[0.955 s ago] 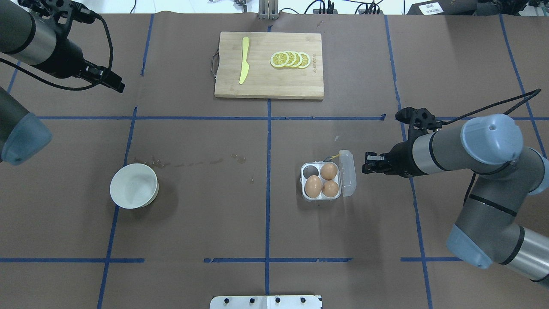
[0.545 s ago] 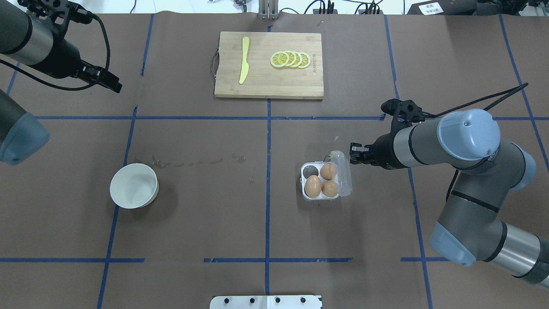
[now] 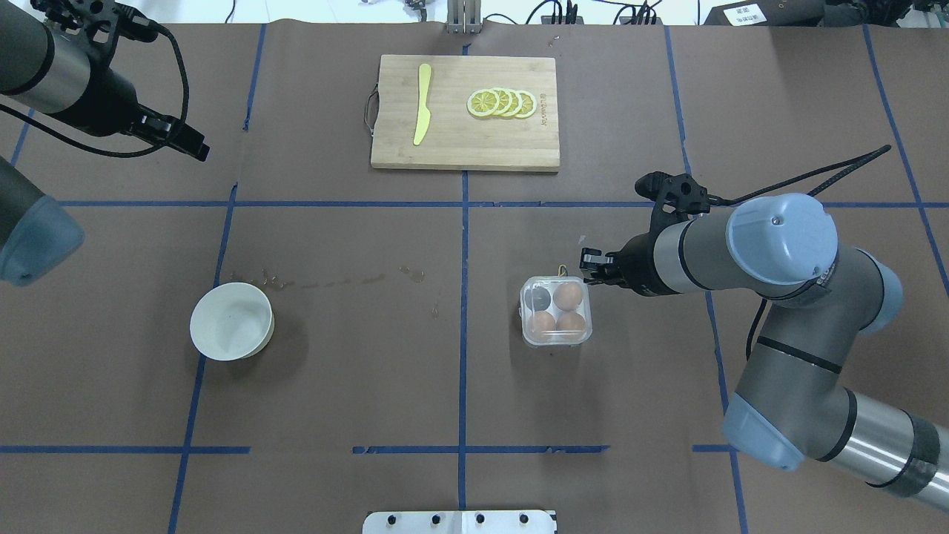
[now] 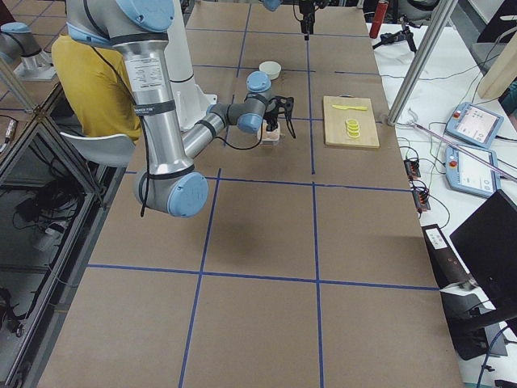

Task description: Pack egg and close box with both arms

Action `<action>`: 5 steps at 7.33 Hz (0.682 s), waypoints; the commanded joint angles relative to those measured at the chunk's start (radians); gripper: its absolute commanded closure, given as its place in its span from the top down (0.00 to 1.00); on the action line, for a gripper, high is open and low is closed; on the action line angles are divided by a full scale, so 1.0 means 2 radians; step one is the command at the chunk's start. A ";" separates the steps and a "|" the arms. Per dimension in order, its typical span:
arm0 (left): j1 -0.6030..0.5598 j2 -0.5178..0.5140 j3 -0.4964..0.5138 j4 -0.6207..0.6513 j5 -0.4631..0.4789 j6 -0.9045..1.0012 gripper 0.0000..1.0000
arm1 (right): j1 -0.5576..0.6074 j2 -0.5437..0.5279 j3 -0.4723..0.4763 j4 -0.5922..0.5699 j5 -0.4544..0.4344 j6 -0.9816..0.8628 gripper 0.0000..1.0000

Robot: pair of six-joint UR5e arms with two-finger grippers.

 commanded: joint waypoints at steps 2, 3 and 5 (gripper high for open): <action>-0.030 0.037 0.000 0.000 -0.001 0.089 0.80 | 0.091 -0.038 0.004 -0.002 0.083 -0.052 0.00; -0.053 0.057 0.001 0.000 -0.001 0.126 0.80 | 0.133 -0.070 0.002 -0.002 0.117 -0.122 0.00; -0.116 0.096 0.012 0.000 -0.018 0.208 0.84 | 0.224 -0.129 -0.008 -0.004 0.163 -0.250 0.19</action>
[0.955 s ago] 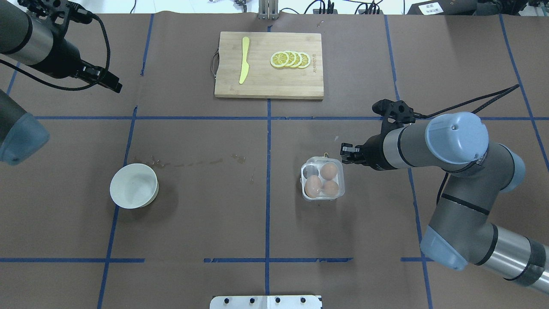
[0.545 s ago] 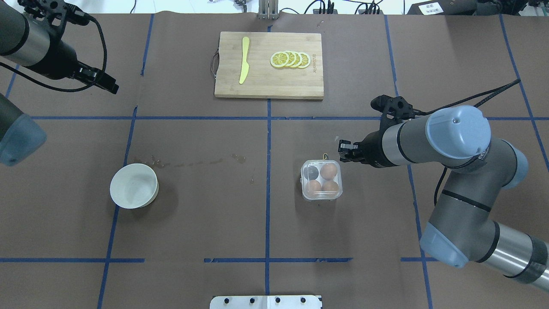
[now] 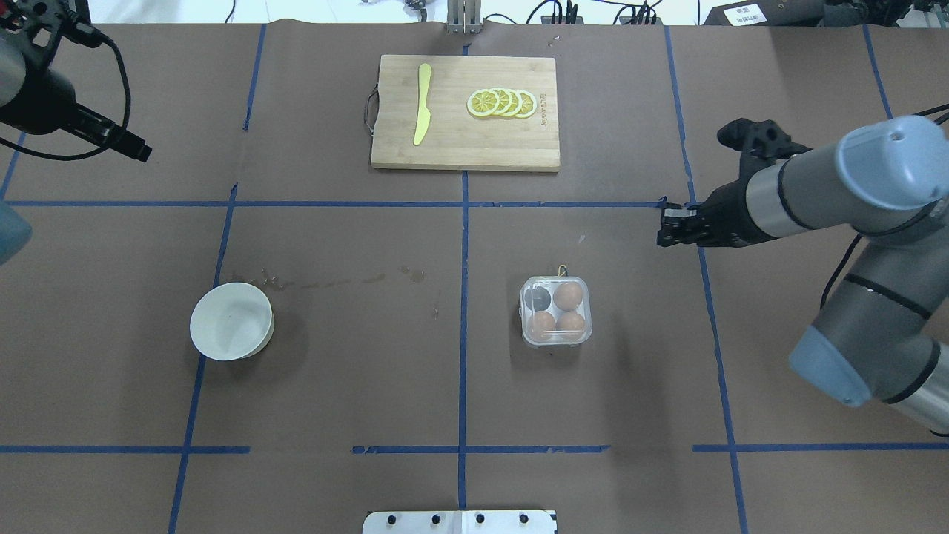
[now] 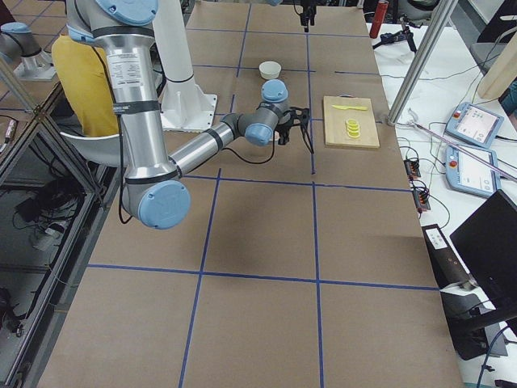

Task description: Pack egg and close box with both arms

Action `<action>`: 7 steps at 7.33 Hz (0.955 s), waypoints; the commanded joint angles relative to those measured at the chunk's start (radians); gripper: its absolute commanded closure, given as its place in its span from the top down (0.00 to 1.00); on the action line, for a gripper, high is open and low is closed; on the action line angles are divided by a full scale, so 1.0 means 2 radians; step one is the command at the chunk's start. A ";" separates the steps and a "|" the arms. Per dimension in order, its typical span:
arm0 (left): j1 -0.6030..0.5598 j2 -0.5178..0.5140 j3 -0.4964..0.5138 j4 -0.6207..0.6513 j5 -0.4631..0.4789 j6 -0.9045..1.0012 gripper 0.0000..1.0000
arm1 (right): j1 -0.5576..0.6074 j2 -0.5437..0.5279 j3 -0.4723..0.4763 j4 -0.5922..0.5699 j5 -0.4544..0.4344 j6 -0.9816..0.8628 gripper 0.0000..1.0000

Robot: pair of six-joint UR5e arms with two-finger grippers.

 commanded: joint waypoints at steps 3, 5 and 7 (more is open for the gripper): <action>-0.130 0.052 0.055 0.002 -0.011 0.170 0.99 | 0.138 -0.079 -0.026 -0.067 0.060 -0.286 1.00; -0.179 0.052 0.092 0.011 -0.012 0.238 0.99 | 0.227 -0.059 -0.025 -0.203 0.106 -0.439 1.00; -0.215 0.050 0.103 0.066 -0.012 0.275 1.00 | 0.255 -0.032 -0.022 -0.280 0.106 -0.490 1.00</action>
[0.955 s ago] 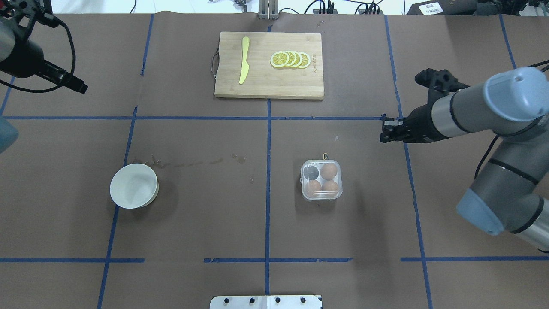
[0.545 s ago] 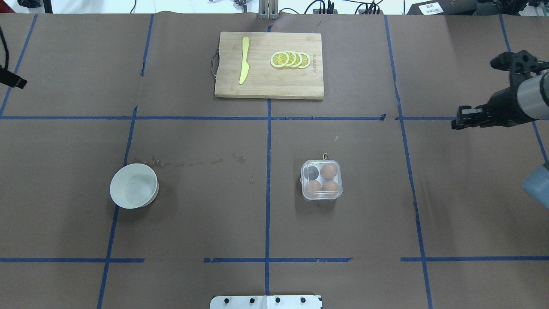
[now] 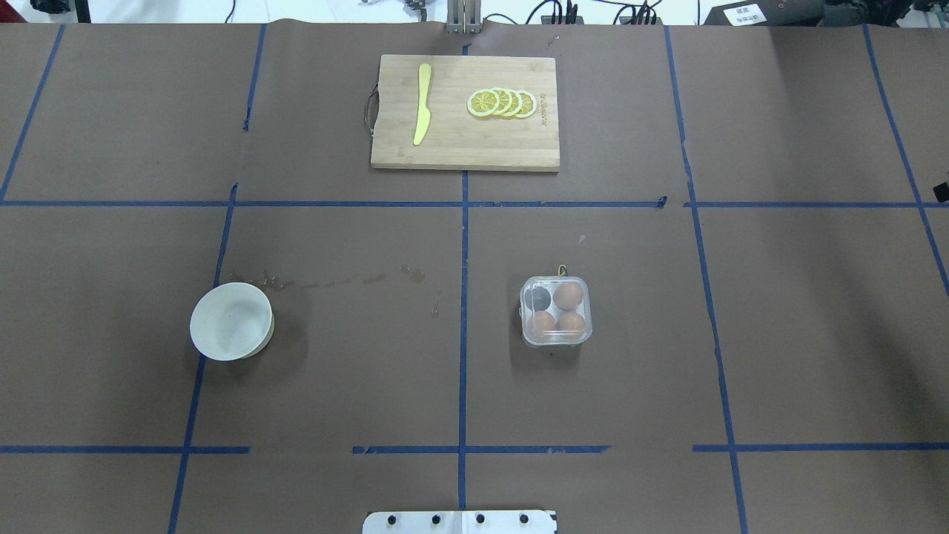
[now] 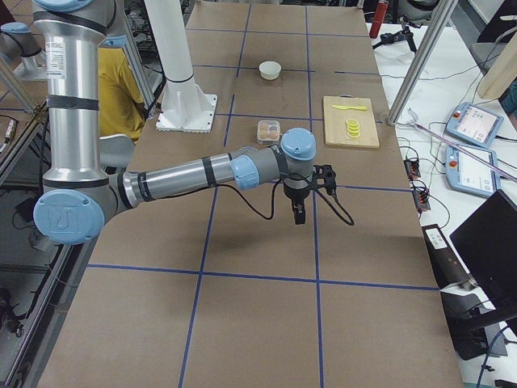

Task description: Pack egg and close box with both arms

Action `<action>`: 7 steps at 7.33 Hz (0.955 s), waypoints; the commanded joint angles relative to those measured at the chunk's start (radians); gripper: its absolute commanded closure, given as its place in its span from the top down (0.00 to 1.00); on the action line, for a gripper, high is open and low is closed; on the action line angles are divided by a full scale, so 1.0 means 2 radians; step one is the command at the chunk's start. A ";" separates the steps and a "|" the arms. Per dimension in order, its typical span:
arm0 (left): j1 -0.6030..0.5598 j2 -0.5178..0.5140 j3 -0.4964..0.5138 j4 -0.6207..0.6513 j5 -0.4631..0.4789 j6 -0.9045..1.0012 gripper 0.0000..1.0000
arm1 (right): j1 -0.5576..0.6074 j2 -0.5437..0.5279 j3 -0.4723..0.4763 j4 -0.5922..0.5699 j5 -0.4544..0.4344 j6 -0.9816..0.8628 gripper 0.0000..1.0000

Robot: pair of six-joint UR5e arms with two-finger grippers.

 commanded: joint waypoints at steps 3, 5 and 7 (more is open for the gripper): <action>-0.029 0.001 0.029 0.063 -0.002 0.038 1.00 | -0.005 0.018 -0.013 -0.071 -0.002 -0.066 1.00; -0.029 0.002 0.036 0.061 -0.042 -0.017 1.00 | -0.013 0.030 -0.027 -0.070 -0.002 -0.066 1.00; -0.030 0.017 0.010 0.057 -0.046 -0.021 1.00 | -0.012 0.029 -0.027 -0.069 0.000 -0.066 1.00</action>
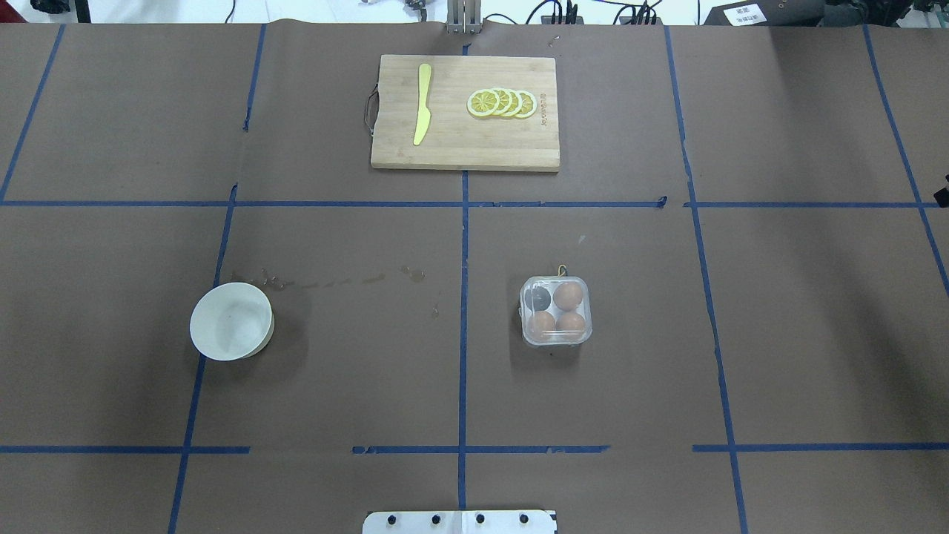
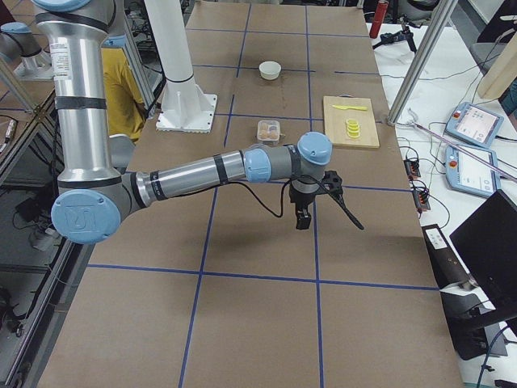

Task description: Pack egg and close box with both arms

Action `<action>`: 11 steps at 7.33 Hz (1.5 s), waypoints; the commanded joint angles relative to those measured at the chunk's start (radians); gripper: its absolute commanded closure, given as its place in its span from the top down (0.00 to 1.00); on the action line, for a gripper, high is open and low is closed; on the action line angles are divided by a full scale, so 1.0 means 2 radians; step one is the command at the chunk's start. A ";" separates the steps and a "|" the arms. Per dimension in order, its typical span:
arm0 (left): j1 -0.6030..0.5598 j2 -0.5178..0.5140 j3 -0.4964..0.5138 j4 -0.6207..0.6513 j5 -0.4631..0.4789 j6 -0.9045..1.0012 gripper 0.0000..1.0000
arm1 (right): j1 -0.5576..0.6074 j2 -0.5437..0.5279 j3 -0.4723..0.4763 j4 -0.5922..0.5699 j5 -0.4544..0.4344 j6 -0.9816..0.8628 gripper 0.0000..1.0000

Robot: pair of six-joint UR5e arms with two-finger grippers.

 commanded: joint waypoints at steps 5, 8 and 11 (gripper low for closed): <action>0.003 0.004 -0.023 0.004 0.042 -0.001 1.00 | 0.058 -0.004 -0.041 0.001 0.022 -0.053 1.00; 0.003 0.001 -0.032 0.001 0.022 -0.002 1.00 | 0.056 0.008 -0.063 0.004 0.021 -0.049 1.00; 0.003 0.007 -0.029 -0.001 0.009 -0.005 1.00 | 0.052 0.012 -0.061 0.006 0.020 -0.045 1.00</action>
